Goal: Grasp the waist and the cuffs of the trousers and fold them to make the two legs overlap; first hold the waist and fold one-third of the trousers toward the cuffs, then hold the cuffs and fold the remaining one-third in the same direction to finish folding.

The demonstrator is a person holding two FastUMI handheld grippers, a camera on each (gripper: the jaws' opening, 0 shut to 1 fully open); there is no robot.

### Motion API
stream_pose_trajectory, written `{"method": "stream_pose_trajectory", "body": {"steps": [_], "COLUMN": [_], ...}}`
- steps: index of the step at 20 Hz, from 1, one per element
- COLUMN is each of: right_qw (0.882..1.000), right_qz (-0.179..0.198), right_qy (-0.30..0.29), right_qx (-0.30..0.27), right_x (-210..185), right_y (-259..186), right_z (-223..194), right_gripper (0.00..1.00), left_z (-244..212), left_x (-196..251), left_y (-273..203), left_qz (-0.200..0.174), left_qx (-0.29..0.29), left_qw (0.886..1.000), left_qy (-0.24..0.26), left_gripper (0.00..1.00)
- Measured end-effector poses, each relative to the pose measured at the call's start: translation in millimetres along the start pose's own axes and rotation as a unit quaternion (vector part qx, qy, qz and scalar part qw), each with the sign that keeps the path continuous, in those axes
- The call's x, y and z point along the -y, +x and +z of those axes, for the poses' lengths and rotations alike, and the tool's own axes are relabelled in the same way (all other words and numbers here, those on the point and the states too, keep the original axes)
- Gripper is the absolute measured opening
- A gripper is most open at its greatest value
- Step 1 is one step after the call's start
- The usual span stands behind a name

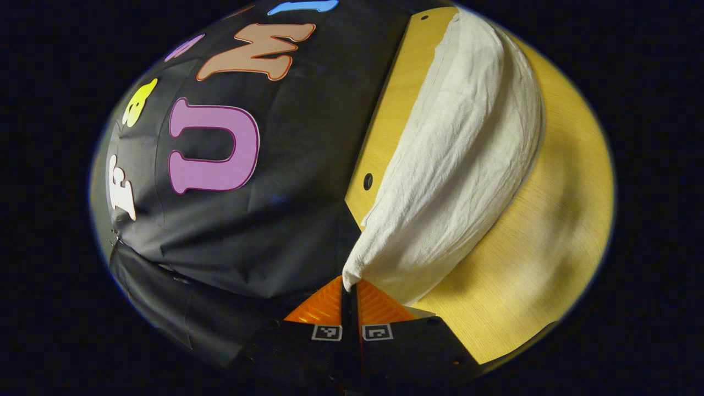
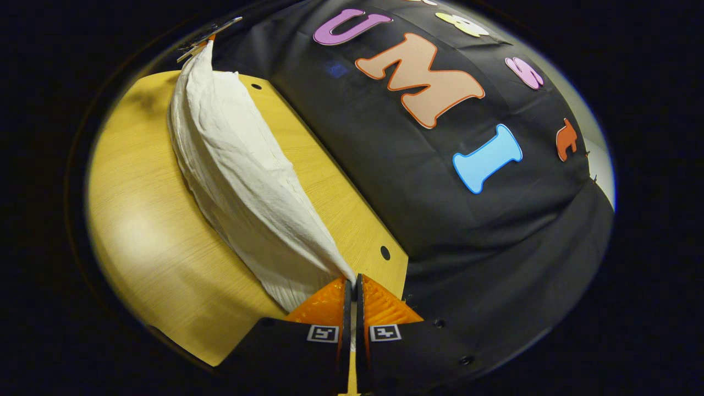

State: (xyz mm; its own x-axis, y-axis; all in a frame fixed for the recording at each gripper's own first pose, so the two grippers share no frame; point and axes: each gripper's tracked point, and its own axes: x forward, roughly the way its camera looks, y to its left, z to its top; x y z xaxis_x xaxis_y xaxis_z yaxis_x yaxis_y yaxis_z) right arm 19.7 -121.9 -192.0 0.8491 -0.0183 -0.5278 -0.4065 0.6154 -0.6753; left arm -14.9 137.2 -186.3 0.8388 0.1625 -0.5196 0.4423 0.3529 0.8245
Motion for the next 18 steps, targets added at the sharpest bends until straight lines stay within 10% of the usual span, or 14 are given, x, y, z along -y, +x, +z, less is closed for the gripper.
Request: {"method": "stream_pose_trajectory", "body": {"steps": [18], "right_qw": [0.995], "right_qz": [-0.05], "right_qy": [0.055], "right_qx": [-0.07], "right_x": [3.8], "right_y": [126.9], "right_z": [19.1], "right_gripper": [0.09], "left_z": [66.9], "left_x": [-12.8], "left_y": [161.4], "left_qz": [-0.02], "left_qx": [0.06], "left_qw": [0.998], "left_qy": [-0.029], "left_gripper": [0.0]}}
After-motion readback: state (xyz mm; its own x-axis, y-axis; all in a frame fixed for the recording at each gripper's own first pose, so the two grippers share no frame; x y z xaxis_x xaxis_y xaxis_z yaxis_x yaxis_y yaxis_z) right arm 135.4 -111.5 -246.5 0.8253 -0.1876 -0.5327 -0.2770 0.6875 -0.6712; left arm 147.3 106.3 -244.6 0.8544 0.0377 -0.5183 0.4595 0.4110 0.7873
